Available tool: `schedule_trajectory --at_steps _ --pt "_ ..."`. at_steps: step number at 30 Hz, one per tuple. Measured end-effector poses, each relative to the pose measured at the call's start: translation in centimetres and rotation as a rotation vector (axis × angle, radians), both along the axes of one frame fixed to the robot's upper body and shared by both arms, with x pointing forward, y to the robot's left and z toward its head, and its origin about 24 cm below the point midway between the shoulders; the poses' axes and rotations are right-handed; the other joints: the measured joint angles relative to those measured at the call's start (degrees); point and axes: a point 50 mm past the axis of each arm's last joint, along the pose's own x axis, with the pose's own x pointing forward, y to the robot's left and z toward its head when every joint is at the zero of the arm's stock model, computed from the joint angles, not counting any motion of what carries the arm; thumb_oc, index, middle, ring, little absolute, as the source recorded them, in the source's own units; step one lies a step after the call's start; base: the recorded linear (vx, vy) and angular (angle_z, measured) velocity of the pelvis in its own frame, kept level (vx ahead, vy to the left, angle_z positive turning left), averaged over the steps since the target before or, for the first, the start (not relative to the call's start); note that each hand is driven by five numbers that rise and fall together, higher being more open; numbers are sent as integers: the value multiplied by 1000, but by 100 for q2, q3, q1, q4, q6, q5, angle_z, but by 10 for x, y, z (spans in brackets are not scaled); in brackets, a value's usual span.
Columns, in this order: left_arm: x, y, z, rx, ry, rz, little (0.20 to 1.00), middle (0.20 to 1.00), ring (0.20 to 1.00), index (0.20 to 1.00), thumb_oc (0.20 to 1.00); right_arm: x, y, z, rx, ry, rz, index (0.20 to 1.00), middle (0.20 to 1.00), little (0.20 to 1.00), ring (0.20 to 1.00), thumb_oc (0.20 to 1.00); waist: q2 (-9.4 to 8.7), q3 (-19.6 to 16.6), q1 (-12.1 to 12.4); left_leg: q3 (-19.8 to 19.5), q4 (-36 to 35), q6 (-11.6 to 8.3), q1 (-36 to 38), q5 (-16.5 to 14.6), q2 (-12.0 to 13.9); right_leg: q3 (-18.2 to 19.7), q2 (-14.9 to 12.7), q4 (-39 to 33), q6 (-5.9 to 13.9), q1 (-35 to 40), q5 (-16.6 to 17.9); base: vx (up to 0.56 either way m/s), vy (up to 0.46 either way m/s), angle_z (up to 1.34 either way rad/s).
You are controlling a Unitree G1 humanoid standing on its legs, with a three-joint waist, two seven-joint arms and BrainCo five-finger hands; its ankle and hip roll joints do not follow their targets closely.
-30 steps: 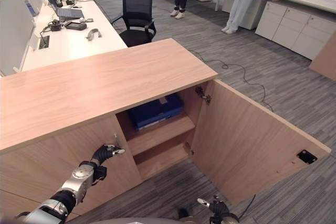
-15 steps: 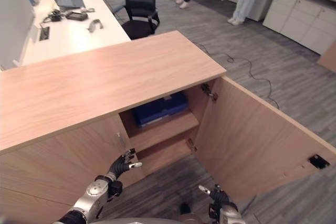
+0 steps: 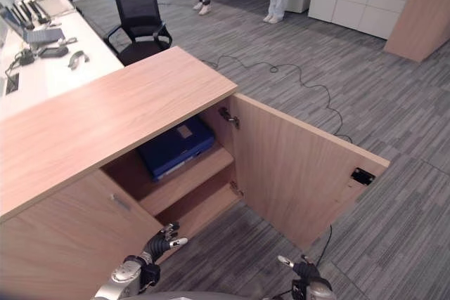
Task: Put the empty folder in the office cabinet
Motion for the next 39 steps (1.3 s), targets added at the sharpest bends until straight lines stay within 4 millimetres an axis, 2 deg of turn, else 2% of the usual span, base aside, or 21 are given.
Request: schedule_trajectory --at_steps 2,5,8,9,10,11,12,13,14,16,17,19,20,22,25,26,28,32,34,35,39 --pt "-7 9 -7 30 44 46 1000 1000 1000 1000 1000 3 -2 2 -6 -12 0 1000 1000 1000 1000 1000 -2 -5 -80 12 127 -20 7 8 45 115 25 0 -18 -2 -7 -19 -151 -34" --pt "-5 16 -8 51 56 78 1000 1000 1000 1000 1000 3 -11 5 -18 -17 -26 1000 1000 1000 1000 1000 72 39 -100 22 276 -81 0 48 154 298 109 -1 -54 -49 11 -33 -123 -31" --pt "-11 21 -13 78 89 99 1000 1000 1000 1000 1000 11 -13 8 -23 -40 -27 1000 1000 1000 1000 1000 -25 138 -68 -443 642 -551 -51 358 159 655 79 0 -186 -72 13 -45 -78 -47" --pt "-13 20 -14 82 98 97 1000 1000 1000 1000 1000 13 -13 8 -27 -44 -26 1000 1000 1000 1000 1000 -30 150 -86 -712 691 -642 -40 415 134 784 80 0 -278 -72 29 -60 -110 -35" --pt "-13 18 -15 79 102 98 1000 1000 1000 1000 1000 13 -15 9 -32 -43 -24 1000 1000 1000 1000 1000 -26 153 -84 -992 696 -643 -38 414 100 832 69 0 -309 -92 37 -30 -73 -35" --pt "-14 15 -16 76 105 103 1000 1000 1000 1000 1000 16 -17 11 -39 -50 -21 1000 1000 1000 1000 1000 -34 156 -66 -1238 738 -697 -126 330 16 947 73 1 -362 -160 79 -28 -34 -52" --pt "-15 11 -17 67 116 102 1000 1000 1000 1000 1000 24 -22 15 -52 -70 -17 1000 1000 1000 1000 1000 -65 162 -44 -1599 724 -597 -217 110 -300 1085 -75 -1 -371 -284 126 -4 -5 -43" --pt "-15 7 -19 63 125 96 1000 1000 1000 1000 1000 25 -25 17 -62 -76 -21 1000 1000 1000 1000 1000 -65 173 -107 -1542 612 -490 -284 104 -486 1075 -132 5 -327 -319 179 25 -4 -14" --pt "-15 4 -19 63 129 88 1000 1000 1000 1000 1000 22 -28 17 -68 -68 -25 1000 1000 1000 1000 1000 -49 180 -178 -1198 502 -442 -262 92 -484 998 -127 0 -289 -313 173 56 -3 24" --pt "-17 7 -20 72 133 89 1000 1000 1000 1000 1000 22 -25 16 -62 -65 -25 1000 1000 1000 1000 1000 -60 208 -220 -982 81 -427 20 90 -463 983 -26 -4 -192 -356 220 59 18 6" --pt "-19 8 -21 77 137 88 1000 1000 1000 1000 1000 24 -24 16 -58 -72 -22 1000 1000 1000 1000 1000 -30 225 -205 -921 -98 -336 119 33 -433 1026 23 -4 -166 -345 237 46 32 -14" --pt "-23 13 -24 117 168 62 1000 1000 1000 1000 1000 23 -26 17 -59 -76 -36 1000 1000 1000 1000 1000 37 278 -253 -891 -254 -107 211 -244 -384 940 71 -5 -126 -311 264 38 13 11" --pt "-24 17 -26 134 181 60 1000 1000 1000 1000 1000 21 -28 17 -58 -75 -48 1000 1000 1000 1000 1000 67 277 -240 -871 -251 -92 206 -439 -354 912 88 -4 -88 -314 287 26 5 12" --pt "-30 32 -26 173 197 72 1000 1000 1000 1000 1000 23 -25 16 -49 -80 -46 1000 1000 1000 1000 1000 -108 329 -149 -817 -254 -65 244 -487 -467 944 -48 -4 -12 -300 335 31 14 -4" --pt "-41 49 -27 207 226 108 1000 1000 1000 1000 1000 22 -32 19 -63 -85 -62 1000 1000 1000 1000 1000 -194 270 -91 -815 -258 -14 270 -525 -523 949 -106 -5 11 -251 345 0 0 0" --pt "-42 56 -27 236 227 96 1000 1000 1000 1000 1000 25 -40 23 -76 -100 -79 1000 1000 1000 1000 1000 -205 234 -62 -842 -290 -12 270 -525 -517 939 -96 -5 11 -226 342 11 20 5" --pt "-44 57 -27 241 231 93 1000 1000 1000 1000 1000 31 -53 32 -111 -118 -82 1000 1000 1000 1000 1000 -201 225 -60 -864 -281 -14 270 -522 -514 929 -91 -5 9 -216 343 1 18 5" --pt "-49 56 -28 237 240 79 1000 1000 1000 1000 1000 65 -113 85 -271 -245 -129 1000 1000 1000 1000 1000 -118 126 -49 -917 -256 -78 320 -481 -513 900 -78 -5 -13 -135 361 -3 16 6" --pt "-48 55 -28 235 238 78 1000 1000 1000 1000 1000 81 -131 111 -329 -325 -151 1000 1000 1000 1000 1000 -96 117 -45 -929 -256 -82 317 -477 -497 892 -62 -6 3 -135 349 0 0 0" --pt "-50 56 -28 236 242 79 1000 1000 1000 1000 1000 91 -137 124 -349 -367 -164 1000 1000 1000 1000 1000 -124 100 -9 -931 -256 -97 318 -468 -487 885 -50 -6 -5 -132 355 0 0 0" --pt "-51 54 -29 226 243 69 1000 1000 1000 1000 1000 104 -145 140 -366 -392 -187 1000 1000 1000 1000 1000 -191 40 80 -946 -255 -99 306 -466 -503 856 -68 -4 -4 -129 346 0 0 0"
